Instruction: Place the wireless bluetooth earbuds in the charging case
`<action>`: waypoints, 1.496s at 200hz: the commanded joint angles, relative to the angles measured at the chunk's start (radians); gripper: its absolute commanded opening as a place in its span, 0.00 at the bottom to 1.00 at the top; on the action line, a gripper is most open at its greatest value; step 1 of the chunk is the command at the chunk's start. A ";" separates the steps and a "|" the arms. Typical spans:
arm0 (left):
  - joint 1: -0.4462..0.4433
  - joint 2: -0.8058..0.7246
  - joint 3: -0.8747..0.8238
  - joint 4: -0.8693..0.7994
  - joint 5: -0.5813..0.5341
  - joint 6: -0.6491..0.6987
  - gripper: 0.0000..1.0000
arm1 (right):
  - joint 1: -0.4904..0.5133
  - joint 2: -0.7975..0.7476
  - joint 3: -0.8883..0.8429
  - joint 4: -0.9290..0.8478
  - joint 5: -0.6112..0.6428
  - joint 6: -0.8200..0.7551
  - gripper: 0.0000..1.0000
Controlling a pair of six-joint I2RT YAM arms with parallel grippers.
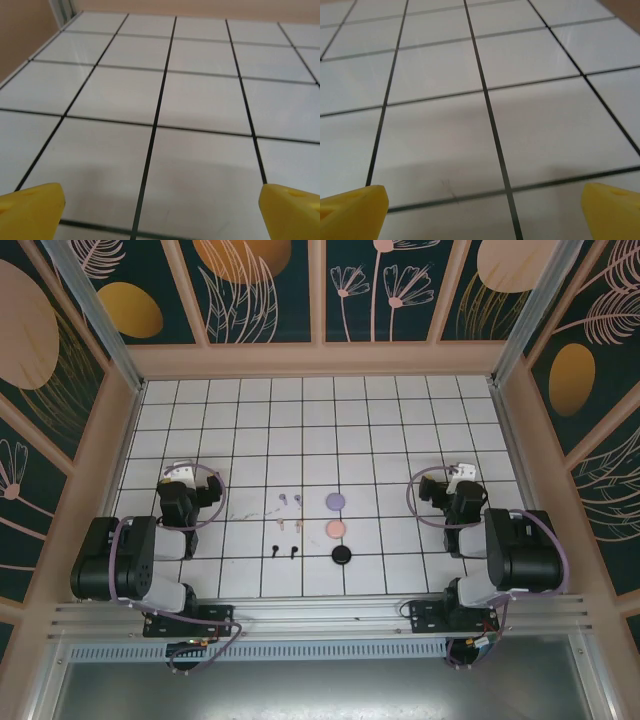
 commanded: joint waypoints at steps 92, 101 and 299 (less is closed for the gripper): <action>-0.012 0.026 0.030 0.237 -0.029 0.000 0.99 | 0.013 0.041 0.048 0.252 0.011 0.039 0.99; -0.013 0.027 0.032 0.234 -0.029 0.000 0.99 | 0.013 0.040 0.048 0.252 0.011 0.039 0.99; -0.012 -0.343 0.340 -0.506 0.038 -0.281 0.99 | 0.035 -0.426 0.515 -0.978 -0.151 0.360 0.99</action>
